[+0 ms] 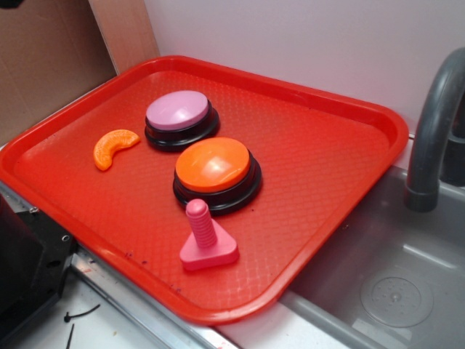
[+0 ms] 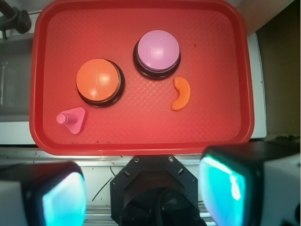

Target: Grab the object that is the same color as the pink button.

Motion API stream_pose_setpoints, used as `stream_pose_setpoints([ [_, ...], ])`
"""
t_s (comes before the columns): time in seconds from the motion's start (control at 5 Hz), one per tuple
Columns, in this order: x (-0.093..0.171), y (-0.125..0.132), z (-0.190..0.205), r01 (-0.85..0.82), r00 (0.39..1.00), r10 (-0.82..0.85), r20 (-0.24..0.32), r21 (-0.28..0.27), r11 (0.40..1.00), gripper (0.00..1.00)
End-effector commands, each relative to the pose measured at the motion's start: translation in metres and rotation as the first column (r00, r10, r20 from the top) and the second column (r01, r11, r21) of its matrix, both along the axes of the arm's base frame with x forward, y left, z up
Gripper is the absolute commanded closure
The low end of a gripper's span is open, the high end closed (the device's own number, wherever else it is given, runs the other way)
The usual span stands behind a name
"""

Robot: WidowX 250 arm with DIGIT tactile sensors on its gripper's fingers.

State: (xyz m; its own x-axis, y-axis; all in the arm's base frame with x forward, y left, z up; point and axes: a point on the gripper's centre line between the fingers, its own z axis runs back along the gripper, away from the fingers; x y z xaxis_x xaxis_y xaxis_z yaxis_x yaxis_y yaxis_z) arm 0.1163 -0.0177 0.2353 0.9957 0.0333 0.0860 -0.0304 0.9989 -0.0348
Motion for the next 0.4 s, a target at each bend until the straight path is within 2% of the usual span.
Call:
stream_pose_setpoints([
  [0.0,0.0,0.0,0.0,0.0,1.0,0.0,0.0,0.0,1.0,0.0],
  [0.2,0.0019,-0.0055,-0.0067,0.067,0.997,-0.065,0.031,-0.049,0.997,0.0],
])
